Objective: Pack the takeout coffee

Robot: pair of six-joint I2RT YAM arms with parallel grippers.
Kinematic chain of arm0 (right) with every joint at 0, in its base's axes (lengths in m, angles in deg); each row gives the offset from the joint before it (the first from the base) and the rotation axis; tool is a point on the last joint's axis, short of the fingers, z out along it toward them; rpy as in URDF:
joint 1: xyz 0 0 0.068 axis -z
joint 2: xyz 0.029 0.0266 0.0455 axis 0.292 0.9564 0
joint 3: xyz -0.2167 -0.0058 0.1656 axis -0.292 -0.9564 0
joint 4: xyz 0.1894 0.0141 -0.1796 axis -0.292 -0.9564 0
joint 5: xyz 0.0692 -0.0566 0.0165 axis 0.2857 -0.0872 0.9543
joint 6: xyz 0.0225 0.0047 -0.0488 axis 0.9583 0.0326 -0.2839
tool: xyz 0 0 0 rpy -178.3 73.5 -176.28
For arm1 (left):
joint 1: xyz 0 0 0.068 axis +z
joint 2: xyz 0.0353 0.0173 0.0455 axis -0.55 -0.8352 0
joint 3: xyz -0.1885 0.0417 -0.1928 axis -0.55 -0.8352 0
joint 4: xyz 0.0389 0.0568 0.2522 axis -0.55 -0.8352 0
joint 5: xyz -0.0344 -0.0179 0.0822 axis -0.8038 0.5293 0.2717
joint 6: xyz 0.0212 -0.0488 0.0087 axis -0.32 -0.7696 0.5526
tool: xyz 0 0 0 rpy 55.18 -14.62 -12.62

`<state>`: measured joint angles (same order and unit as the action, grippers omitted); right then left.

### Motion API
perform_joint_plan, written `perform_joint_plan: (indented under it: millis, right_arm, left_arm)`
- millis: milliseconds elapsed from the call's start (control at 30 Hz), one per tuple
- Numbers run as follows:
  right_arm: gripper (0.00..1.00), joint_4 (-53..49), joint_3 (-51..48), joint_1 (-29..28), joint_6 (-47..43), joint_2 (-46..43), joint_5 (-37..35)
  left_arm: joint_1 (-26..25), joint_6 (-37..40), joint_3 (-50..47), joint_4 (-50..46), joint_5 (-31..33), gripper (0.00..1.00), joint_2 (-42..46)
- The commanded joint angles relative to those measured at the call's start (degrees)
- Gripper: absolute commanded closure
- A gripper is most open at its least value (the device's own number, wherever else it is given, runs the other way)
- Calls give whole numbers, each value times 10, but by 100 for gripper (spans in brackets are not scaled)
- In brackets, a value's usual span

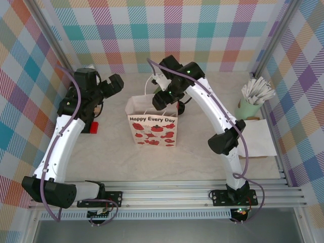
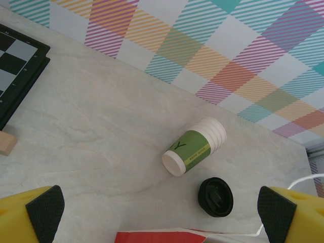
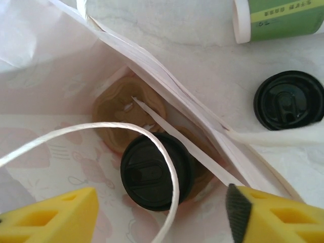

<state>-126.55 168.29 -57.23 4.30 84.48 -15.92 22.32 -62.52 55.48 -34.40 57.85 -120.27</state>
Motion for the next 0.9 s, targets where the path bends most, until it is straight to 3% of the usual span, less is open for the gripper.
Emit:
perform_joint_plan:
  millis: [0, 200, 567, 867]
  right_arm:
    - [22, 26, -26, -5, -15, -56, -15]
    - [0, 27, -34, -4, -34, -85, -51]
    - [0, 84, -85, -4, -52, -132, -55]
    - [0, 267, -264, -3, 16, -230, -87]
  left_arm:
    - [6, 4, -5, -8, 17, 0, 14]
    - [6, 4, -7, -11, 32, 0, 16]
    - [6, -3, -9, -7, 33, 0, 11]
    - [6, 6, -11, -2, -35, 0, -2]
